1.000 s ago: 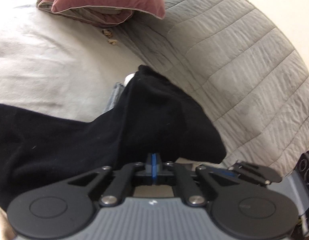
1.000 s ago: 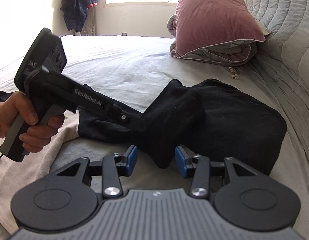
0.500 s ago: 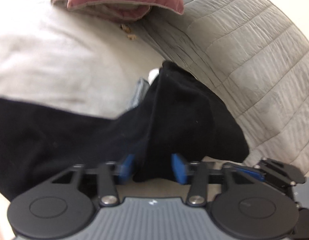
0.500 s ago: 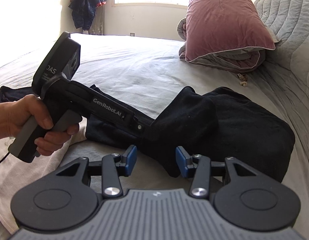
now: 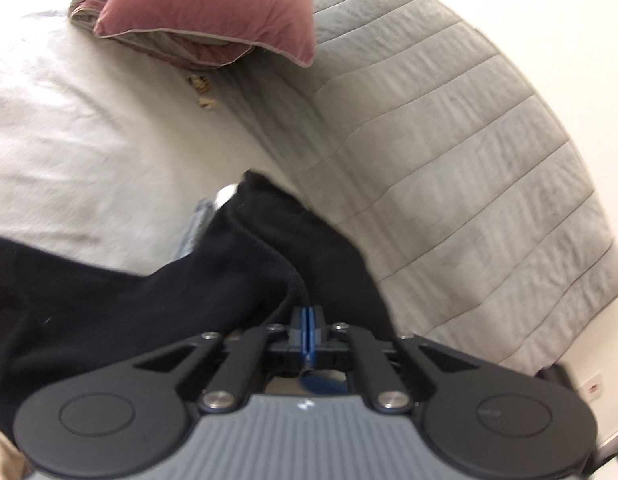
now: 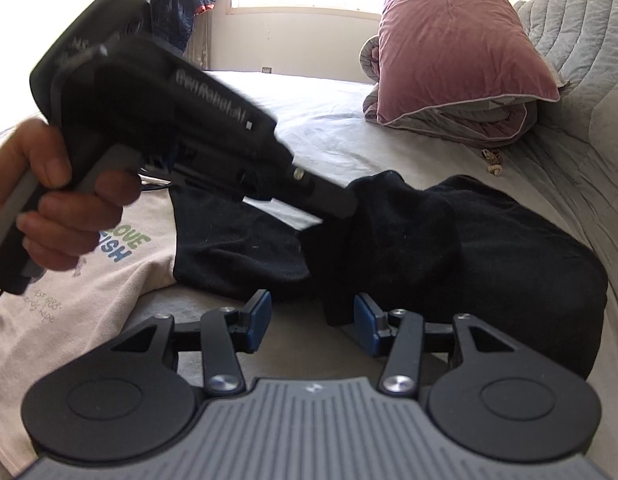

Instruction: Fold clothes

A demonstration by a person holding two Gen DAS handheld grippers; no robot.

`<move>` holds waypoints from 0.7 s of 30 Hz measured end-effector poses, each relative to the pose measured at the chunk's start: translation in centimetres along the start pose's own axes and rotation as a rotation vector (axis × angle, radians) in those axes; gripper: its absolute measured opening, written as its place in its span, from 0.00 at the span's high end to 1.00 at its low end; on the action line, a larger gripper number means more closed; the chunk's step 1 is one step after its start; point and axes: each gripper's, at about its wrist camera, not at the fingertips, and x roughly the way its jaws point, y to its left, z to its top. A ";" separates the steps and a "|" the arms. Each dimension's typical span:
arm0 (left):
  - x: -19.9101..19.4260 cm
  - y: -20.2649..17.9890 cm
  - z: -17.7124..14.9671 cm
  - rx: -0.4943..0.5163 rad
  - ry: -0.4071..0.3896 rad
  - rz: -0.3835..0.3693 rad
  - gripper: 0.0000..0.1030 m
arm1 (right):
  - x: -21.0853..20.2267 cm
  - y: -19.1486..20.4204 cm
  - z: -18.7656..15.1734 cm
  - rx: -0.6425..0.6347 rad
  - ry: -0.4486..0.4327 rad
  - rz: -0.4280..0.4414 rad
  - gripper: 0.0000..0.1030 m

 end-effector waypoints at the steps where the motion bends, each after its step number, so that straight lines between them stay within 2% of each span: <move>1: 0.0 -0.5 0.4 -0.007 -0.003 -0.010 0.99 | -0.1 0.1 0.2 0.000 -0.012 -0.007 0.47; 6: 0.8 -3.2 2.2 -0.012 -0.003 -0.039 0.99 | -0.5 0.0 1.3 0.019 -0.074 -0.055 0.45; 13: 2.9 -6.0 4.5 0.037 -0.017 -0.018 0.99 | -0.3 -2.2 2.5 0.101 -0.127 -0.214 0.45; 14: 3.3 -6.2 4.9 0.041 -0.022 -0.012 0.99 | -0.5 -3.0 2.6 0.123 -0.136 -0.228 0.51; 15: 3.6 -6.3 5.3 0.045 -0.026 -0.007 0.99 | -0.7 -4.0 2.8 0.149 -0.144 -0.232 0.62; 16: 3.9 -6.5 5.7 0.049 -0.030 -0.001 0.99 | -0.9 -5.1 2.9 0.185 -0.142 -0.221 0.90; 17: 4.2 -6.6 6.1 0.052 -0.034 0.004 0.99 | -1.1 -6.4 3.1 0.229 -0.132 -0.195 0.99; 21: 5.3 -6.9 7.5 0.063 -0.053 0.017 0.99 | -2.9 -11.2 3.6 0.443 -0.149 0.045 1.00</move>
